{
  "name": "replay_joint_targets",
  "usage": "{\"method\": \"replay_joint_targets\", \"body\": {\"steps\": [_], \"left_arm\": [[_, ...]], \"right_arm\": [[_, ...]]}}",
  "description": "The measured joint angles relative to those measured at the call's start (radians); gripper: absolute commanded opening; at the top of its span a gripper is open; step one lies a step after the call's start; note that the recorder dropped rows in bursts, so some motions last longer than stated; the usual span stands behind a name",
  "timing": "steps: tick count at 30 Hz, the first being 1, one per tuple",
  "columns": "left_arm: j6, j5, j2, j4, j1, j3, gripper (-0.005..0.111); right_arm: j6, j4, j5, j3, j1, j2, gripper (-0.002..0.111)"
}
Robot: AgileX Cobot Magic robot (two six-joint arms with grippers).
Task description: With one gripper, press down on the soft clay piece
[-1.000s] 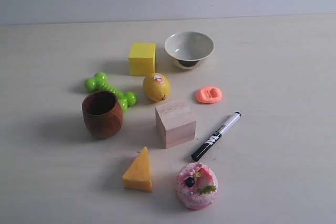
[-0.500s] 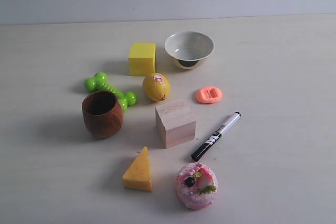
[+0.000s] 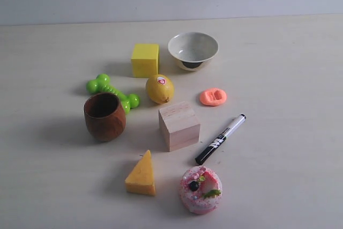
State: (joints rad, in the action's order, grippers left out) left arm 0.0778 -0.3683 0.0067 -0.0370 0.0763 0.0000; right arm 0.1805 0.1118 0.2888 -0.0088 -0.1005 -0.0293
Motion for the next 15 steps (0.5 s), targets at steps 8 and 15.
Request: {"method": "replay_joint_targets", "body": {"steps": [8, 15], "left_arm": [[0.000, 0.000, 0.000, 0.000, 0.000, 0.000, 0.000], [0.000, 0.000, 0.000, 0.000, 0.000, 0.000, 0.000]], "right_arm": [[-0.088, -0.125, 0.000, 0.004, -0.007, 0.023, 0.000], [-0.113, -0.137, 0.007, 0.004, 0.000, 0.023, 0.000]]}}
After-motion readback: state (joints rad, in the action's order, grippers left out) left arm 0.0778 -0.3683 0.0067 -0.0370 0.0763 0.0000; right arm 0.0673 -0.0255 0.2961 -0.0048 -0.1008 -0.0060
